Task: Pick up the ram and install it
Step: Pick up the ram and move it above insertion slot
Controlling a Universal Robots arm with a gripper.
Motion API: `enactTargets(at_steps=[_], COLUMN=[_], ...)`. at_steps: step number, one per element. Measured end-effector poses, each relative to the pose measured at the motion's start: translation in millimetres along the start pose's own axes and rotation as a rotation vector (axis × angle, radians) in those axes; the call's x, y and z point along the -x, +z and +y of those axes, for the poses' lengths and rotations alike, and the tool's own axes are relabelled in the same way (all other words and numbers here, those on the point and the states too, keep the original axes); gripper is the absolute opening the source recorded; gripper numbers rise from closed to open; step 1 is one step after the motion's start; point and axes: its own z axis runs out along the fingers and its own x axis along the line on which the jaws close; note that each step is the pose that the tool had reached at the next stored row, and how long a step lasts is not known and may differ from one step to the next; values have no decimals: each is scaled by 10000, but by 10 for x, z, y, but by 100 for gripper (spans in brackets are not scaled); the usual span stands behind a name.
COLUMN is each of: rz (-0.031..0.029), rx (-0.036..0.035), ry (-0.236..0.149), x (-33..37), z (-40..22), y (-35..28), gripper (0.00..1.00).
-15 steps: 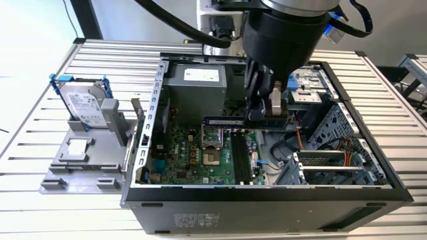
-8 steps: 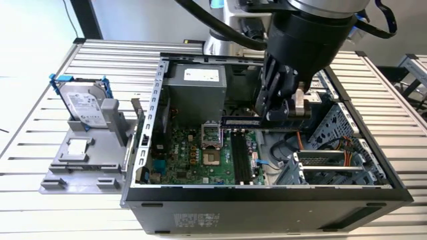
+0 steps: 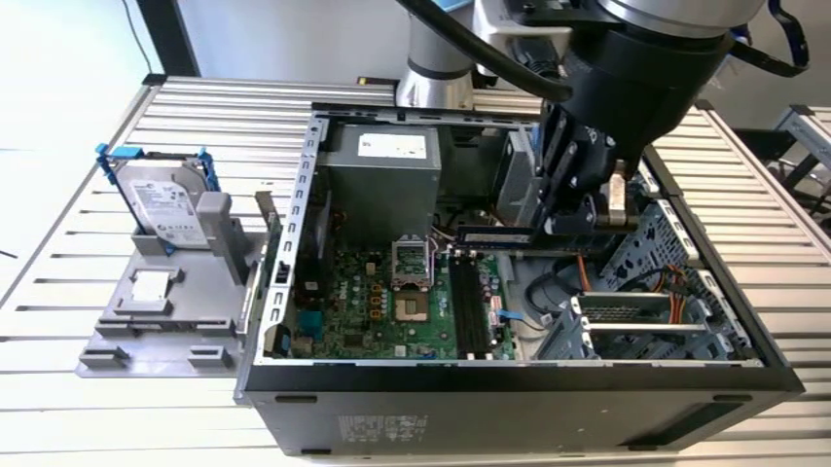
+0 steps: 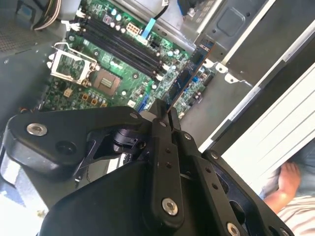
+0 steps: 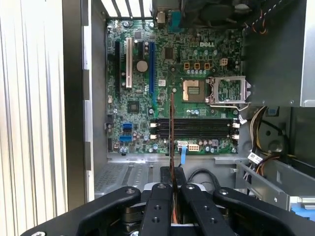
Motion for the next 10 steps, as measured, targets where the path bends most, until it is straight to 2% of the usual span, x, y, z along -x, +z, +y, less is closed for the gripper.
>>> enactTargets(at_steps=[5, 10], rz=[-3, -2], rx=[5, 6], ry=[126, 132], x=[1, 3], z=[-57, -57], y=[-1, -1], gripper=[0, 0])
